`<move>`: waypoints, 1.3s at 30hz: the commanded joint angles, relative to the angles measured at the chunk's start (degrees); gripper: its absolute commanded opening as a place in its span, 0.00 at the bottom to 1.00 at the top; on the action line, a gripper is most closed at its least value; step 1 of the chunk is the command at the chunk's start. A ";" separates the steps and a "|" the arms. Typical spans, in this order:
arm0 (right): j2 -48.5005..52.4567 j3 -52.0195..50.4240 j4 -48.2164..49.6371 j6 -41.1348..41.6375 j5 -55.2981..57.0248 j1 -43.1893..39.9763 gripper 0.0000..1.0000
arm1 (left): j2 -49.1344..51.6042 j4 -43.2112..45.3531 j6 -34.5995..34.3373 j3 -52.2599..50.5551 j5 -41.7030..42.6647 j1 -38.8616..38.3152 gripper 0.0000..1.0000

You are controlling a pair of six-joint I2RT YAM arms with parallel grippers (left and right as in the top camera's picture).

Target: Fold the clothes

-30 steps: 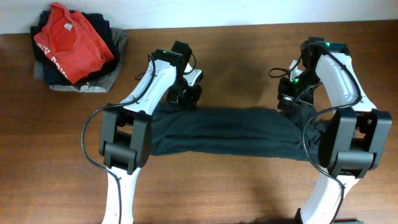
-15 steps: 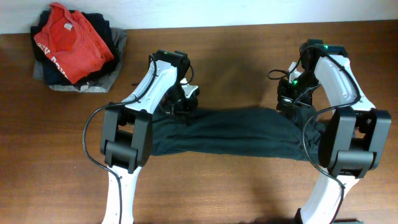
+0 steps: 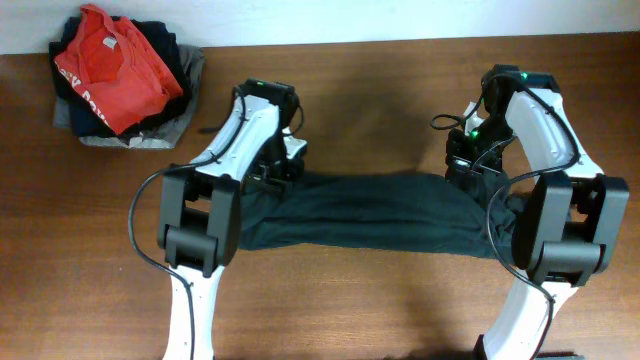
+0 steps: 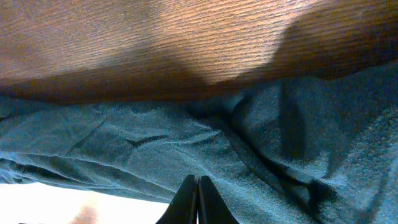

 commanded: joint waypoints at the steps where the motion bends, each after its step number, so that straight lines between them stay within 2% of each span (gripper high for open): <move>1: -0.44 -0.48 -0.26 0.28 -0.31 0.00 0.05 | 0.39 0.04 -2.16 0.26 5.68 1.84 0.01; 3: -0.44 -1.38 -0.13 0.28 -0.31 0.00 0.06 | 0.39 0.04 -2.19 0.26 9.51 1.84 0.01; 12: -0.44 -14.16 7.61 2.97 0.00 -0.72 0.04 | 1.11 0.61 -2.16 0.24 8.85 2.19 0.01; 20: -0.44 -15.19 8.39 5.05 5.29 -4.46 0.05 | 7.72 1.62 -2.19 0.15 7.02 3.30 0.01; 25: -0.44 -15.19 8.74 4.79 5.57 -5.05 0.09 | 9.73 2.03 -2.21 0.15 4.87 7.48 0.01; 39: -0.44 -15.21 15.52 4.83 5.49 -4.94 0.09 | 9.73 3.06 -3.17 0.15 3.50 20.13 0.01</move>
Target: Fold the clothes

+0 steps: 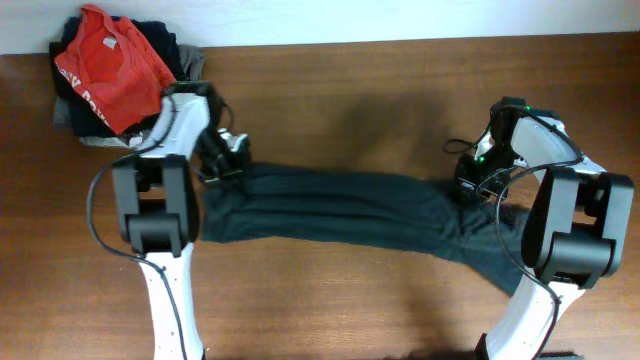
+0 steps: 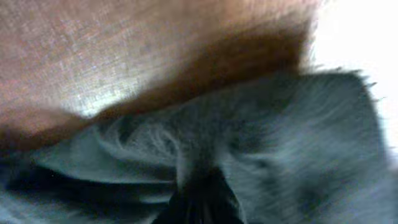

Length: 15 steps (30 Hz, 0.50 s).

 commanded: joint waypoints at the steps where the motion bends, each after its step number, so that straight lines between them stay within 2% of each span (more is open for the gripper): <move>1: -0.48 -0.42 1.07 0.46 1.49 -0.26 0.09 | 3.41 2.01 -1.75 -0.33 -7.78 3.78 0.01; 6: -0.48 -0.42 2.75 0.48 1.33 -0.26 0.09 | 3.41 1.88 -3.72 -0.33 -7.80 6.47 0.01; 7: -0.48 -0.39 3.41 0.48 1.33 -0.28 0.04 | 3.41 1.81 -4.24 -0.33 -7.80 6.91 0.01; 10: -0.50 0.48 4.22 0.44 0.37 -0.28 0.04 | 3.41 1.79 -4.85 -0.33 -7.80 8.02 0.01; 15: -0.85 9.86 -4.50 0.42 0.24 -0.28 0.04 | 3.39 1.07 -4.90 -0.33 -7.80 9.16 0.01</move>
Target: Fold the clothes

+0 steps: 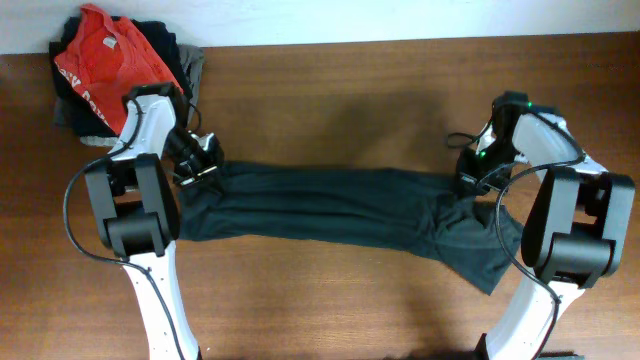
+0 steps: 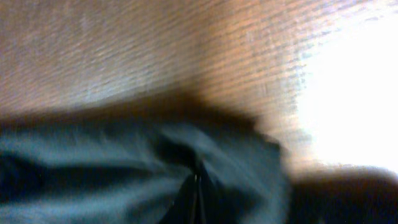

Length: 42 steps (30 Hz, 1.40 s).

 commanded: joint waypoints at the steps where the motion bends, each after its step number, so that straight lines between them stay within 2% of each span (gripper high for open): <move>1: -1.11 9.20 -5.35 0.26 0.33 -0.28 0.04 | 3.39 1.03 -1.01 -0.33 -7.72 2.08 0.01; 7: -4.15 24.00 -21.22 -1.66 1.97 0.11 0.04 | 3.39 1.07 -1.29 -0.31 -7.74 2.21 0.01; 14: -6.12 21.33 -30.40 -2.93 0.66 3.37 0.04 | 3.39 1.92 -1.44 -0.31 -7.72 2.21 0.01; 19: -6.12 12.87 -27.54 -2.93 -6.14 6.97 0.04 | 3.39 1.86 -1.44 -0.31 -7.72 2.21 0.01; 26: -6.12 -0.48 -17.09 -2.08 -7.91 9.29 0.04 | 3.39 1.66 -1.42 -0.31 -7.72 2.21 0.01; 35: -6.12 -11.37 -11.82 -1.27 -7.89 2.23 0.04 | 3.39 1.46 -1.42 -0.31 -7.72 2.21 0.01; 42: -6.10 -18.36 -3.76 -1.18 -7.91 -4.61 0.04 | 3.39 1.46 -1.42 -0.31 -7.72 2.21 0.01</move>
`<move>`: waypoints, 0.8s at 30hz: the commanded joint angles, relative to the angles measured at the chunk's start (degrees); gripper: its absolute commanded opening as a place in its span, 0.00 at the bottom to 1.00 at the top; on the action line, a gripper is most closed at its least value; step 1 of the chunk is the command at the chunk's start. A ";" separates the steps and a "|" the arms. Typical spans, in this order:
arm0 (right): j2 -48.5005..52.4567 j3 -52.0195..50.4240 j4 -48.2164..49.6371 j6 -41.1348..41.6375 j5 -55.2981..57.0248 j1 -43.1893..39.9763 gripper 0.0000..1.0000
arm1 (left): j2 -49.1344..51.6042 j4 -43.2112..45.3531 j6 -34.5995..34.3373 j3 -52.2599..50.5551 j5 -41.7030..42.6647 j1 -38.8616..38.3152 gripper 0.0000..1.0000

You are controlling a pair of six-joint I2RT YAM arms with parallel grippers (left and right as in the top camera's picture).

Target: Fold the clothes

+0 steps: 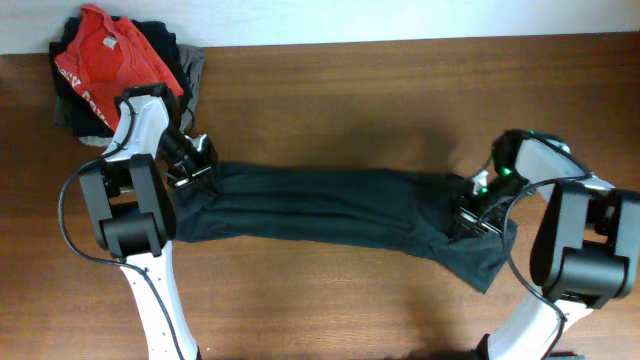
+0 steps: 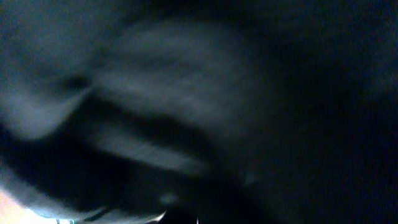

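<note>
A dark teal garment (image 1: 320, 205) lies stretched in a long band across the table. My left gripper (image 1: 190, 165) is at its left end, shut on the cloth there. My right gripper (image 1: 474, 212) sits low over the wider right part of the garment, which spreads toward the front edge. In the right wrist view, blurred dark cloth (image 2: 186, 93) fills the frame. The fingertips barely show at the bottom edge, so their gap is unclear.
A pile of clothes (image 1: 150, 115) topped by a red shirt (image 1: 110, 65) sits at the back left corner, close behind my left arm. The brown wooden table (image 1: 340, 90) shows behind and in front of the garment.
My right gripper has moved from the garment's back right corner toward the front, onto the cloth. Its view went from table and cloth edge to only dark cloth. The left gripper barely shifted.
Both grippers first held a bunched garment near the table's middle. Then the left one was far to the left near the pile, with the garment pulled long. It stayed stretched, and now my right gripper has come down over the right part.
</note>
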 commanded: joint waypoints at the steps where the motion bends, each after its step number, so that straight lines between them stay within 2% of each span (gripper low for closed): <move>1: 0.15 -2.82 2.03 0.46 -0.28 -2.97 0.05 | 3.39 1.73 -0.79 -0.37 -6.84 0.94 0.01; 6: 0.15 -3.52 4.90 0.55 -0.04 -7.89 0.04 | 3.39 1.84 -0.83 -0.37 -6.71 0.94 0.01; 11: 0.15 -3.43 9.79 3.48 -0.02 -11.56 0.04 | 3.37 3.72 -2.54 -0.37 -2.91 0.94 0.01; 15: 0.15 -3.15 14.23 3.56 0.17 -11.69 0.08 | 3.37 5.79 -2.71 -0.37 3.32 0.94 0.01; 19: 0.15 -2.34 18.73 6.54 0.20 -11.76 0.08 | 3.37 7.02 -6.67 -0.37 6.01 0.92 0.01; 24: 0.15 0.28 23.71 9.51 0.22 -11.76 0.09 | 3.37 9.20 -7.67 -0.37 10.93 0.87 0.01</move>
